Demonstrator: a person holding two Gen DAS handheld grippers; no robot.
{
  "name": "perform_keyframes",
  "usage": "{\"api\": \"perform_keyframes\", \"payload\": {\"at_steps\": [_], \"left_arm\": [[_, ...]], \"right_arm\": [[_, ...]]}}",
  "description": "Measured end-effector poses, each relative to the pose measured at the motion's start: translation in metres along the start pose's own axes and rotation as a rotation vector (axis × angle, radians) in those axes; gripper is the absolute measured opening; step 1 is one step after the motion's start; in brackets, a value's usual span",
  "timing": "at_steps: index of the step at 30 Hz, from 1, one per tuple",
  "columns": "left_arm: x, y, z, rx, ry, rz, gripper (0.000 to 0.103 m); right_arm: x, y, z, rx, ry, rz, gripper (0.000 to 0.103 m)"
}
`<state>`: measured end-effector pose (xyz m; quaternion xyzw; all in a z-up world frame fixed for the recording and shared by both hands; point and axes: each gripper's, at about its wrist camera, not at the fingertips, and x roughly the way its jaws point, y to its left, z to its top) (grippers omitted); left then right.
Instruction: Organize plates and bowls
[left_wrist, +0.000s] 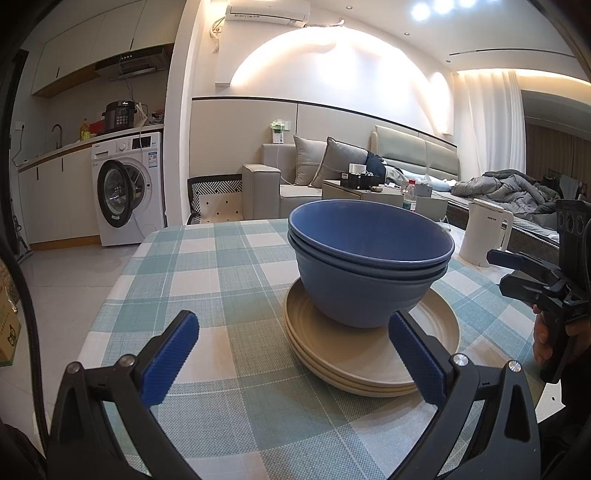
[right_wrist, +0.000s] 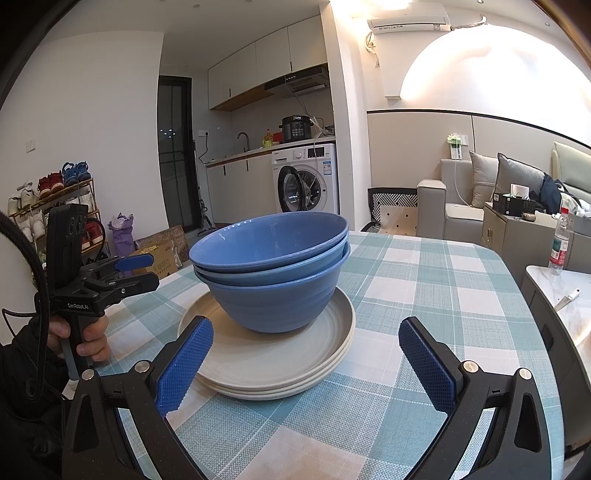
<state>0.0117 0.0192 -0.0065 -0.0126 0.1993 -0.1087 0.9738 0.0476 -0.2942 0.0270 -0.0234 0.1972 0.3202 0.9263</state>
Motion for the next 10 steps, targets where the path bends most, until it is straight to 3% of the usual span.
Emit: {"api": "perform_keyframes", "payload": {"at_steps": [10], "left_arm": [[-0.0026, 0.0003, 0.0006, 0.005, -0.002, 0.002, 0.103]], "right_arm": [[0.0005, 0.0001, 0.0, 0.001, 0.001, -0.001, 0.102]]}}
